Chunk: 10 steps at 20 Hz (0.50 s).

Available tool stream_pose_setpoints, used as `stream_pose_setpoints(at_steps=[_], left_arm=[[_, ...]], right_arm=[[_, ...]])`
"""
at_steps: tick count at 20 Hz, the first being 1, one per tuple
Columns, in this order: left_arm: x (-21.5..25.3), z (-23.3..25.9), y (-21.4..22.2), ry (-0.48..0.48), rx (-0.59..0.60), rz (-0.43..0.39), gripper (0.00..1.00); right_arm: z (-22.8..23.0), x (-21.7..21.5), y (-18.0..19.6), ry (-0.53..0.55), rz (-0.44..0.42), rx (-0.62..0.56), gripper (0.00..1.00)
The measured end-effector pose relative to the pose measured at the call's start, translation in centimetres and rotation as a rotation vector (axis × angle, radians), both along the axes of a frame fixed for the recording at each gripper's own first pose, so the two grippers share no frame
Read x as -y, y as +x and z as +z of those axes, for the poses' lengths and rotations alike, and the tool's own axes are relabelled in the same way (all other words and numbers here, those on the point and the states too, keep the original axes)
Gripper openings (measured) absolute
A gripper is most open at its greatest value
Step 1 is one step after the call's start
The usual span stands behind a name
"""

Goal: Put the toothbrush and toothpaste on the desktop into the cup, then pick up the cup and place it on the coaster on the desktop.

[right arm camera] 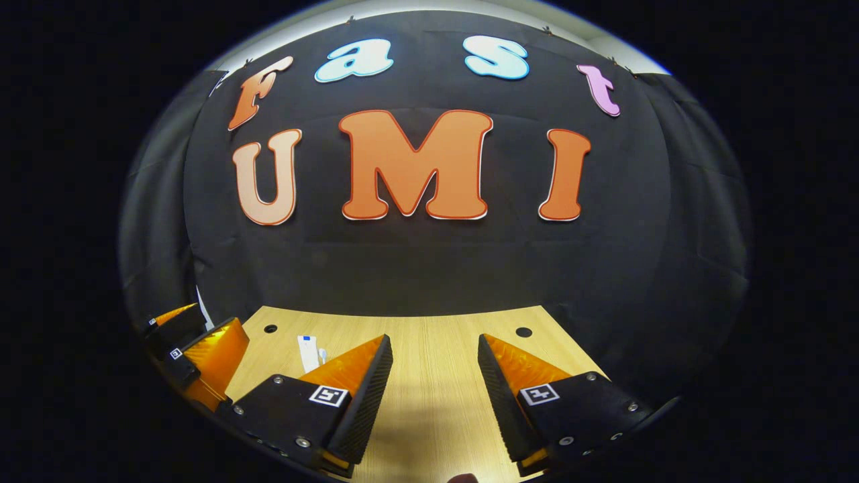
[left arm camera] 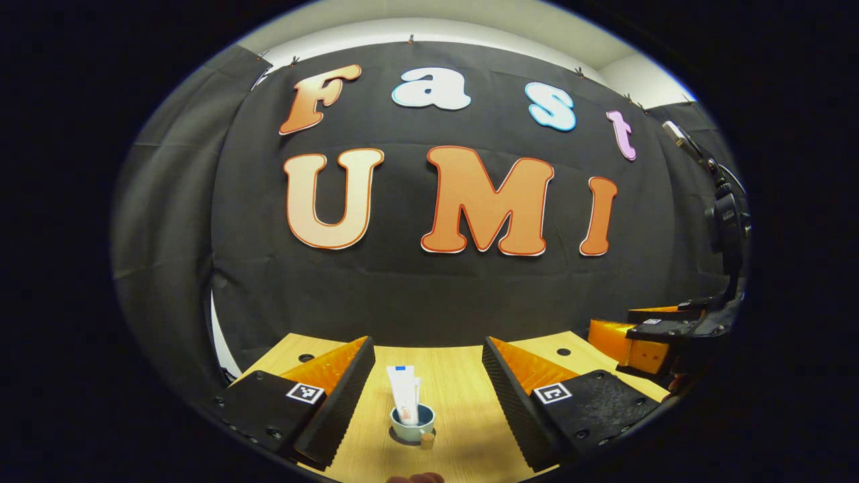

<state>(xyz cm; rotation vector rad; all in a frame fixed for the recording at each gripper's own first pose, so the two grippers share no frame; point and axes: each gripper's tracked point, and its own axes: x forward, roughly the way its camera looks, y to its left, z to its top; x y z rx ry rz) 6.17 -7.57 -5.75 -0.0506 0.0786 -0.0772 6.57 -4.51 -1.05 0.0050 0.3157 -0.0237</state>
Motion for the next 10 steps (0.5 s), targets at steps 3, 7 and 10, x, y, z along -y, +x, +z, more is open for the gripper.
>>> stream_pose_setpoints(at_steps=[3,7,10], left_arm=[[0.56,0.25,-0.12,0.005,0.002,0.003,0.97],[0.82,0.48,-0.24,0.01,0.004,0.005,0.97],[0.89,0.47,-0.18,0.013,0.003,0.006,0.97]], right_arm=[[0.24,0.58,-0.18,0.002,-0.008,0.006,0.78],[0.6,1.03,-0.42,0.005,-0.014,0.008,0.78],[0.77,0.99,-0.5,0.002,-0.017,0.009,0.78]])
